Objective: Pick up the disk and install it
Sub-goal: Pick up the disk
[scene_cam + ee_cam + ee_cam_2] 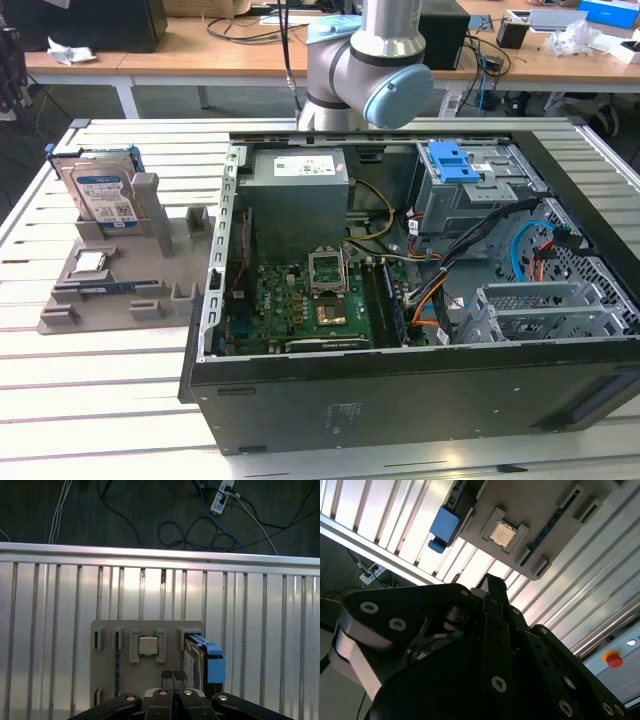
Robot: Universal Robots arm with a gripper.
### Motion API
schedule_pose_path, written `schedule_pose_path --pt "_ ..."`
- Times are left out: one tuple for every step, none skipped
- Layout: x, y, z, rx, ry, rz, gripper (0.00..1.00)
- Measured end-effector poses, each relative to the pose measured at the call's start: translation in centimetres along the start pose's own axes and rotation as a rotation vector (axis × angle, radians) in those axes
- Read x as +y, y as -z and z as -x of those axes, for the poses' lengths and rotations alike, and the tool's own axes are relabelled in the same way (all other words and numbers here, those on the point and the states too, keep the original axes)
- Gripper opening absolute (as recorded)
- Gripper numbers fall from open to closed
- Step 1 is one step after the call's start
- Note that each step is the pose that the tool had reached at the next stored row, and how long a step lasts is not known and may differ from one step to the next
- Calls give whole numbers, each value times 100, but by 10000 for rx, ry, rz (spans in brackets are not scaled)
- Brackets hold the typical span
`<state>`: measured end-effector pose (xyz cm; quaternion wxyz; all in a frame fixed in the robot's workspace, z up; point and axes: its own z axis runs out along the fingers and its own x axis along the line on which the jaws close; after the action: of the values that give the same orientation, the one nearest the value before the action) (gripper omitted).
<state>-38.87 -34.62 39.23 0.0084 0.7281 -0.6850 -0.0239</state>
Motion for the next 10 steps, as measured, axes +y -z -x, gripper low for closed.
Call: schedule_pose_path --pt "0 0 0 6 132 3 11" --pt "0 0 0 10 233 5 11" --pt "0 0 0 18 400 10 11" --pt "0 0 0 24 521 12 11" --pt "0 0 0 32 706 17 11" --pt "0 0 0 38 851 20 11" --pt "0 0 0 42 926 21 11" --pt "0 1 0 42 930 23 11" --pt "0 0 0 42 930 22 11" --pt "0 0 0 42 930 22 11"
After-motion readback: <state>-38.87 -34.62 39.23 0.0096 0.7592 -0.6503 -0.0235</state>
